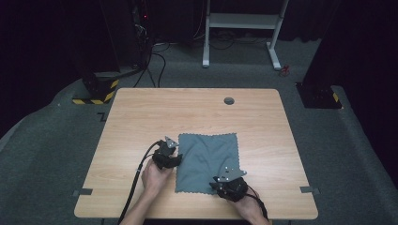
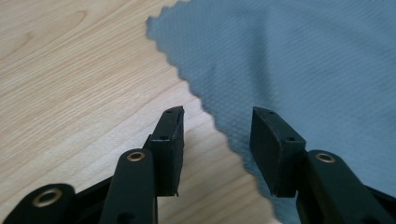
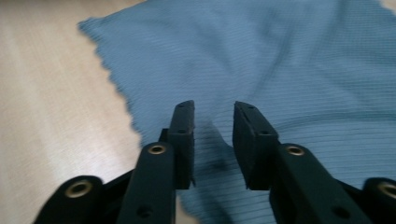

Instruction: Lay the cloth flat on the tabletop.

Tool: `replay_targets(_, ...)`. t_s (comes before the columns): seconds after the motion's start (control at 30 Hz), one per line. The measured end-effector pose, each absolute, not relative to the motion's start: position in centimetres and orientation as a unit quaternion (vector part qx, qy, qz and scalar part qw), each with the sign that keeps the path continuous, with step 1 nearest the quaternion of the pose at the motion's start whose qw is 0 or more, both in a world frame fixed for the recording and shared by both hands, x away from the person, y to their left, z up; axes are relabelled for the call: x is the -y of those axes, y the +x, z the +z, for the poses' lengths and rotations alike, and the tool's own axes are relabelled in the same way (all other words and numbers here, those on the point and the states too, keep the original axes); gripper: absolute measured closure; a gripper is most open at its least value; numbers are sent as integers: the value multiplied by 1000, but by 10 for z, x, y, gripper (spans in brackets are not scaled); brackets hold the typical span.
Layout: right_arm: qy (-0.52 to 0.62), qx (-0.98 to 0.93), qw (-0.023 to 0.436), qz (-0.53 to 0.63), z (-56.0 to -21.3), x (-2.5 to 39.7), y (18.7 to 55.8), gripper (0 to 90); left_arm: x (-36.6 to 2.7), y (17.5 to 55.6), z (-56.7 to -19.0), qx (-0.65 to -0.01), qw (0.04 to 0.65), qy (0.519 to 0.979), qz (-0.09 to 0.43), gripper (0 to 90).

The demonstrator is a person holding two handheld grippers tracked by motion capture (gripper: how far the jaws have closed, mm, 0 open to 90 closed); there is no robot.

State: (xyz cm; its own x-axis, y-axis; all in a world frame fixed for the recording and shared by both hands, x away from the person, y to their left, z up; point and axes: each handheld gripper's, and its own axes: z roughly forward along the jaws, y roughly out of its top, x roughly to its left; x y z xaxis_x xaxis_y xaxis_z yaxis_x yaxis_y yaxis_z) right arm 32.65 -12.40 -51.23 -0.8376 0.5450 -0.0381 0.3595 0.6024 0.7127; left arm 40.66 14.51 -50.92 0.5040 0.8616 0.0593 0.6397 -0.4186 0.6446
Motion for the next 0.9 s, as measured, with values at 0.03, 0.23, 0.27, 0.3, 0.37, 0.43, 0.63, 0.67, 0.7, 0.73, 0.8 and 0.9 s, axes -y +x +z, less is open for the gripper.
replay_targets(0.03, 261, -884, 129, 365, -512, 125, 329, 675, -145, 407, -509, -456, 280, 821, 200, 556)
replay_targets(0.23, 294, -869, 141, 373, -510, 138, 344, 643, -150, 414, -507, -463, 272, 821, 193, 561)
replay_targets(0.27, 300, -866, 140, 376, -509, 140, 345, 636, -150, 414, -507, -460, 274, 822, 193, 552)
replay_targets(0.3, 304, -863, 137, 380, -508, 142, 346, 632, -150, 413, -508, -459, 281, 822, 187, 541)
replay_targets(0.37, 305, -860, 136, 385, -508, 142, 345, 632, -150, 412, -508, -458, 307, 816, 172, 500)
replay_targets(0.43, 301, -860, 132, 390, -508, 139, 343, 633, -150, 415, -505, -467, 329, 801, 179, 485)
replay_targets(0.63, 273, -869, 125, 394, -516, 110, 337, 634, -144, 443, -507, -494, 321, 788, 180, 479)
replay_targets(0.67, 270, -869, 125, 396, -516, 107, 338, 633, -145, 446, -508, -500, 324, 783, 180, 481)
replay_targets(0.7, 270, -867, 123, 400, -517, 104, 338, 633, -146, 450, -511, -507, 320, 780, 180, 483)
replay_targets(0.73, 271, -866, 121, 402, -517, 102, 338, 633, -147, 453, -514, -506, 311, 783, 186, 488)
replay_targets(0.8, 270, -866, 119, 404, -518, 99, 339, 631, -148, 456, -514, -503, 306, 784, 197, 492)
replay_targets(0.9, 265, -870, 112, 401, -519, 97, 338, 623, -147, 464, -511, -501, 285, 792, 203, 484)
